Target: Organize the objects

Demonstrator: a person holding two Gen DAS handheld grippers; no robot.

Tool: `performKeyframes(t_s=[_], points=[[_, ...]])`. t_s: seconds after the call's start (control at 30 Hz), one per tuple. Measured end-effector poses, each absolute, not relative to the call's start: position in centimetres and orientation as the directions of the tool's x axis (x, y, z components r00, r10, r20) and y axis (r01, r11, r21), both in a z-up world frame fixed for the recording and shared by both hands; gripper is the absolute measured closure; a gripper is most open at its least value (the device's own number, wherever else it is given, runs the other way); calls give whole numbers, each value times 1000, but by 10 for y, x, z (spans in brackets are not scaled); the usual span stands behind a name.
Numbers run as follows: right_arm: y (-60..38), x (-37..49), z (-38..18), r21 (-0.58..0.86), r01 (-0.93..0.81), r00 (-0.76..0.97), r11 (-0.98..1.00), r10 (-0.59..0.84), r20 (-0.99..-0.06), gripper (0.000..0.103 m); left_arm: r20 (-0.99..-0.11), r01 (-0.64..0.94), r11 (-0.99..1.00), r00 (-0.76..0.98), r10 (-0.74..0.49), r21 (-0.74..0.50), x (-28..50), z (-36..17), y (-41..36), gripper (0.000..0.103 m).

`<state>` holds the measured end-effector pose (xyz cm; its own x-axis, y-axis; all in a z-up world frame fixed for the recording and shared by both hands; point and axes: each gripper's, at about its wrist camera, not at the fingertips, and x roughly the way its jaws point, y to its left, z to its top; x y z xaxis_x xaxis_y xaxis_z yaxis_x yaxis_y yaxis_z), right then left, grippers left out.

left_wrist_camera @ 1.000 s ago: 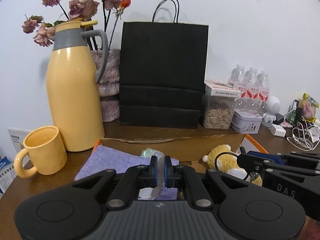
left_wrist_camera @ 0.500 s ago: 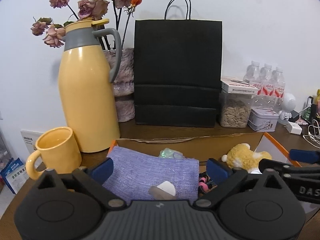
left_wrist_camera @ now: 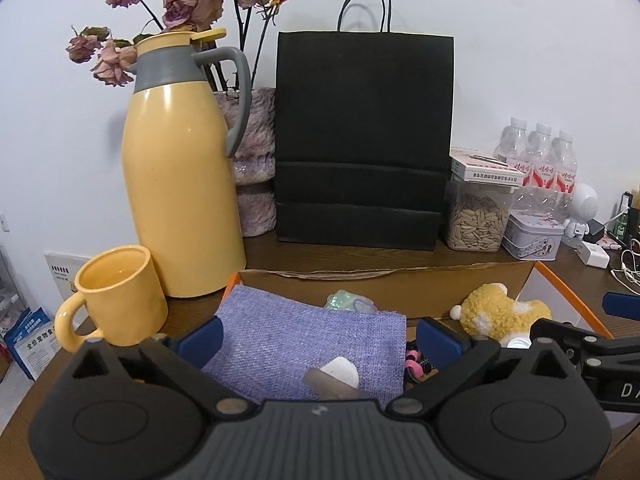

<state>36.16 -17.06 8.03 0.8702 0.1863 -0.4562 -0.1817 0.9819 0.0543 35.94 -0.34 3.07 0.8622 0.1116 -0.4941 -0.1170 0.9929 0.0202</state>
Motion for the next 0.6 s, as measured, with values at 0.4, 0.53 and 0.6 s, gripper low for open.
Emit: performKeyframes(t_s=[0.4,0.53,0.6], points=[[-167,318,87,26,-193,873,981,184,-451,0,-509,-109,994,854,108,28,313,41,-10,0],[-167,291,89,27,-197,871,980,187,-454,0,-533,-115,993,840,101,6,284,40,-8,0],[-167,277,89,29,-201,869,979,192,-456,0,-541,-117,993,836,97,-3,269,39,-7,0]])
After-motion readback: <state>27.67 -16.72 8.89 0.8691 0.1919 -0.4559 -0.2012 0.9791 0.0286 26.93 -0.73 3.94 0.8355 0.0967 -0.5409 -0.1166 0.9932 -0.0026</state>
